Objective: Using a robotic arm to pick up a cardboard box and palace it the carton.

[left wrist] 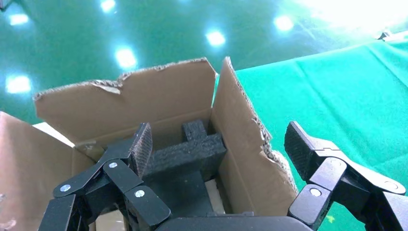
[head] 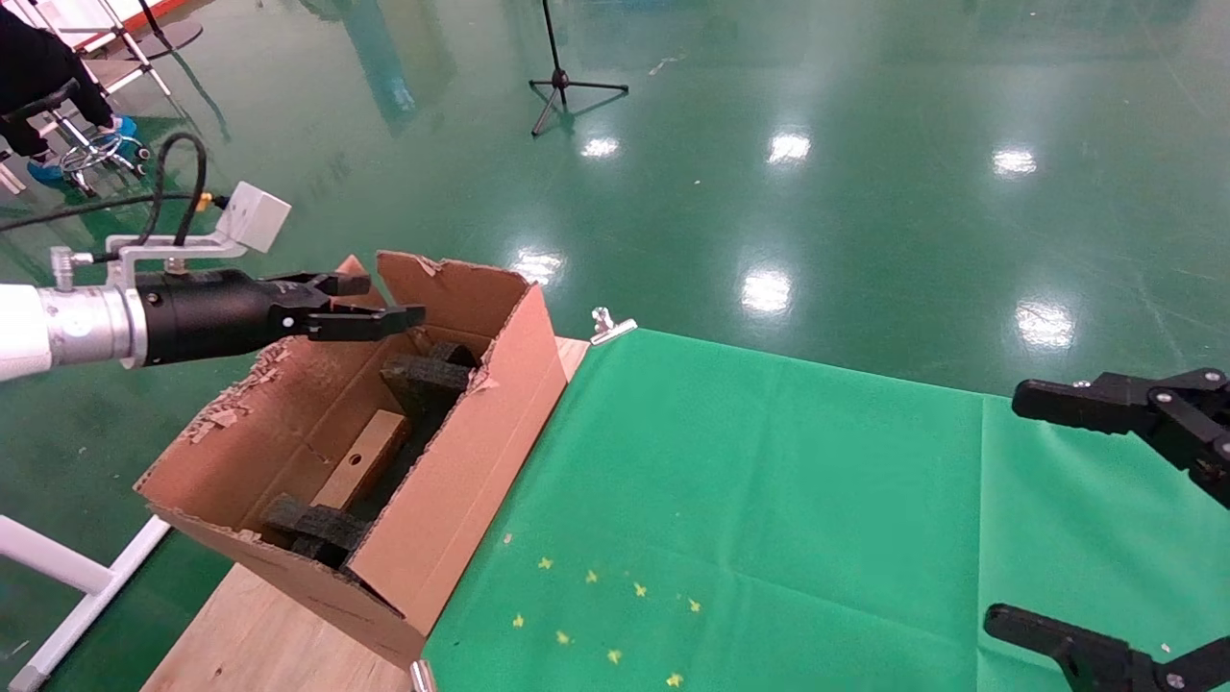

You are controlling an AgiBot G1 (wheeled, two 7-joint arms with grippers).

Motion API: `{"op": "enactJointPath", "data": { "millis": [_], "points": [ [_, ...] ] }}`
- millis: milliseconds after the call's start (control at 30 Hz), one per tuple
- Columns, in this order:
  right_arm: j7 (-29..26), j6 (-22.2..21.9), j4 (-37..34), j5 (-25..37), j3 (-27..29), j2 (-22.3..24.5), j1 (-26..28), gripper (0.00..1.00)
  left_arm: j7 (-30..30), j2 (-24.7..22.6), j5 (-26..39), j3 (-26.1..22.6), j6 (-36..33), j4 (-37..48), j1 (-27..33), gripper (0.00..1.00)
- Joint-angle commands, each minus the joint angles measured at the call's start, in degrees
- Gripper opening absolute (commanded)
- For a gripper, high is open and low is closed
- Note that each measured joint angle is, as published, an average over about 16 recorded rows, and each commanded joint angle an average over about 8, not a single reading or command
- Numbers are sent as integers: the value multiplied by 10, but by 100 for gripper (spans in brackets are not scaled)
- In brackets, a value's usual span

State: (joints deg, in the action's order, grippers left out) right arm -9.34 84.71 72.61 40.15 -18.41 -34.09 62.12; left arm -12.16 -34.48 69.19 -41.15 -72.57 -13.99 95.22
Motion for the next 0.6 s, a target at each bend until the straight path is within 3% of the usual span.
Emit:
{"op": "enactJointPath", "data": {
  "millis": [33, 600],
  "points": [
    [0, 0, 0, 0, 0, 0, 0, 100, 2, 1, -2, 0, 0, -3, -1, 100],
    [0, 0, 0, 0, 0, 0, 0, 100, 3, -1, -57, 53, -26, -126, -72, 100]
  ]
}}
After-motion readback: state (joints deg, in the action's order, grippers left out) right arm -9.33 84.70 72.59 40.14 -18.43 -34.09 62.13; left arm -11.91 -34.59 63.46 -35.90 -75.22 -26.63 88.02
